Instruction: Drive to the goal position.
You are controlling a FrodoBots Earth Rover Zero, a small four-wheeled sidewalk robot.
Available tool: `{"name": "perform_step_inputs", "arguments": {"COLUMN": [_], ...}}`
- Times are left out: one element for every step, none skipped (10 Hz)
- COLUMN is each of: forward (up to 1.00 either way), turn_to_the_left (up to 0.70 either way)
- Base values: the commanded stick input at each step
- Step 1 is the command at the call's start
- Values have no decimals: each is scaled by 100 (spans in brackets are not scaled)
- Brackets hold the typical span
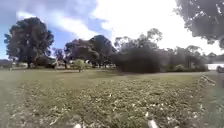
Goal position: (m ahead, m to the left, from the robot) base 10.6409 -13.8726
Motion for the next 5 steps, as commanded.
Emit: {"name": "perform_step_inputs", "arguments": {"forward": [70,70,70,70,70], "turn_to_the_left": [-34,-34,-34,-33,-30]}}
